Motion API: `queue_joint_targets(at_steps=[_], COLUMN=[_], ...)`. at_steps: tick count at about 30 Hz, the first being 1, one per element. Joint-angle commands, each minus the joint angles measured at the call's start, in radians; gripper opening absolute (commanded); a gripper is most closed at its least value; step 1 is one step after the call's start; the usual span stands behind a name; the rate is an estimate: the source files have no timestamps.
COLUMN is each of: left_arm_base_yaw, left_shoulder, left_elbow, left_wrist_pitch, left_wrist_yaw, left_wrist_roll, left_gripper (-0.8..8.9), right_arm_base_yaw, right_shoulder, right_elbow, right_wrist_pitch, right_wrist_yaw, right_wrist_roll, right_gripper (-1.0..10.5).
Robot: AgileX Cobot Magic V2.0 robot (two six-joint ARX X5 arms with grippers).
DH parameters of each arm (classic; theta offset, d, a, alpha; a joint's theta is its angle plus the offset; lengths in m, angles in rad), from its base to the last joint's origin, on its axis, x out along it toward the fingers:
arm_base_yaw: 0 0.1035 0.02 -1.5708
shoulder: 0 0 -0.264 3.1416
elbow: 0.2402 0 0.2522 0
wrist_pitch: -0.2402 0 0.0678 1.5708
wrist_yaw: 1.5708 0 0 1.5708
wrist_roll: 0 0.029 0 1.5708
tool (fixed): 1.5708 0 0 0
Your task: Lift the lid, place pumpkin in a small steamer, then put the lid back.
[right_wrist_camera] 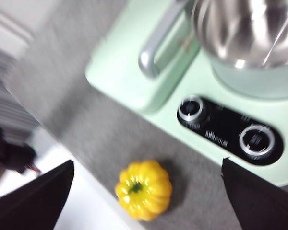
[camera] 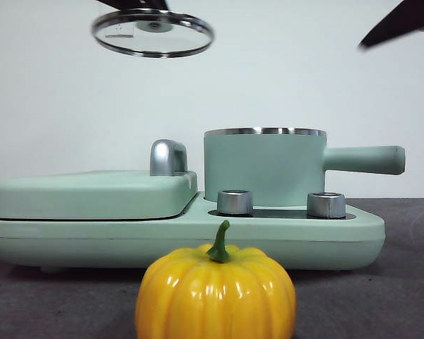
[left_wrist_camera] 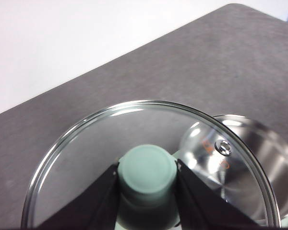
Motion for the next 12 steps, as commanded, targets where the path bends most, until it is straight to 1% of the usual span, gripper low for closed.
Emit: queue_joint_targets(at_steps=[1,3,6,8,12], left_arm_base_yaw=[0.023,0.042,0.061,0.072,0.085], left_shoulder=[-0.020,-0.031,-0.042,-0.043,-0.043], left_elbow=[0.033,0.033,0.033,0.033,0.033], left_wrist_pitch=[0.026,0.026,0.025,0.025,0.019], left_wrist_yaw=[0.001,0.001,0.001,0.001,0.001], left_wrist_roll=[0.004,0.002,0.002,0.002,0.002], left_gripper=[0.87,0.87,0.87,0.87,0.87], right_arm_base_yaw=[0.105,0.161,0.231,0.276,0.349], right_shoulder=[0.091,0.158,0.254,0.320,0.425], right_elbow=[0.018,0.023,0.039,0.054,0.089], right_wrist_pitch=[0.003,0.003,0.004,0.003,0.003], right_wrist_yaw=[0.085,0.107,0.112,0.138,0.181], right_wrist_roll=[0.037,0.041,0.048,0.060,0.059], right_gripper=[4.9,4.9,4.9,4.9,5.5])
